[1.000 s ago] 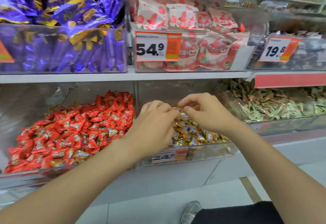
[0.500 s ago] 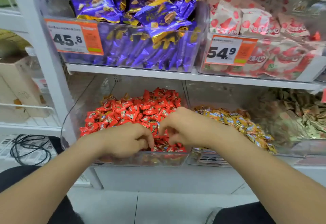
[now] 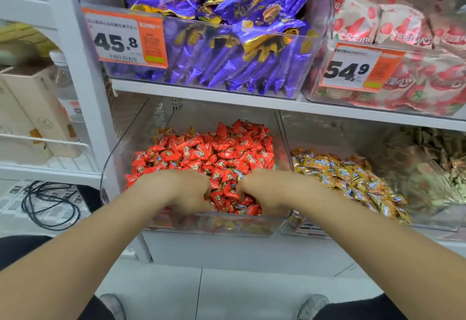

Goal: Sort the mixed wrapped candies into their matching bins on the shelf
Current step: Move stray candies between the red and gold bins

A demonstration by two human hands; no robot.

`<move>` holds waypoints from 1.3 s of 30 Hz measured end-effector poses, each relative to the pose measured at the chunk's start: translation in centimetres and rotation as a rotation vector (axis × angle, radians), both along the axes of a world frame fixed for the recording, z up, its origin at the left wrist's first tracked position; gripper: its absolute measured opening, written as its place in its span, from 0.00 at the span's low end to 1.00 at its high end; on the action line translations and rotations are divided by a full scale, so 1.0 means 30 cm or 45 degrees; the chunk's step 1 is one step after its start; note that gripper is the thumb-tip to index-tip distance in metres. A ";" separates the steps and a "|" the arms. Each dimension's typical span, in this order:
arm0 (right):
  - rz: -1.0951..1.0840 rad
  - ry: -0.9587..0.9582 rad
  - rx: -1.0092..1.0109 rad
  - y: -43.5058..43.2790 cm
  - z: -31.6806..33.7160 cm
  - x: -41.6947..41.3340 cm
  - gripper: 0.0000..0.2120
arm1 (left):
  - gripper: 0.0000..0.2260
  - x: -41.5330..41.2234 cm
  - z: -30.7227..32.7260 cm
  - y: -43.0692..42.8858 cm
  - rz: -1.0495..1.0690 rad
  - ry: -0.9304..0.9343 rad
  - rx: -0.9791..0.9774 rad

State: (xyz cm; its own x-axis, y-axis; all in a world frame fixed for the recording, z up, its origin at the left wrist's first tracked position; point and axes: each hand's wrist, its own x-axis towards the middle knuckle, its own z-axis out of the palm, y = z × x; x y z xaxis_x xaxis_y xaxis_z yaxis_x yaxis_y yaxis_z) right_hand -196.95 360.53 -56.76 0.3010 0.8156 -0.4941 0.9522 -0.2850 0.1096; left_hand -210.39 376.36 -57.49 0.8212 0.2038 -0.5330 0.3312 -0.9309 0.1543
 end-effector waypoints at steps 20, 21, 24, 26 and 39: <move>-0.995 1.153 0.777 0.055 -0.074 -0.042 0.26 | 0.23 -0.009 -0.069 0.041 0.124 -0.464 -0.097; -0.933 1.121 0.879 0.061 -0.060 -0.037 0.23 | 0.23 -0.012 -0.070 0.035 0.158 -0.545 -0.040; -0.630 0.641 0.997 0.046 -0.005 -0.011 0.21 | 0.22 -0.024 -0.046 0.026 0.219 -0.652 0.186; -0.494 0.257 0.969 0.022 -0.004 0.008 0.23 | 0.23 -0.035 -0.032 0.024 0.230 -0.640 0.283; -0.123 0.345 0.542 -0.011 0.018 -0.032 0.07 | 0.11 -0.023 -0.060 0.006 -0.239 -0.603 -0.167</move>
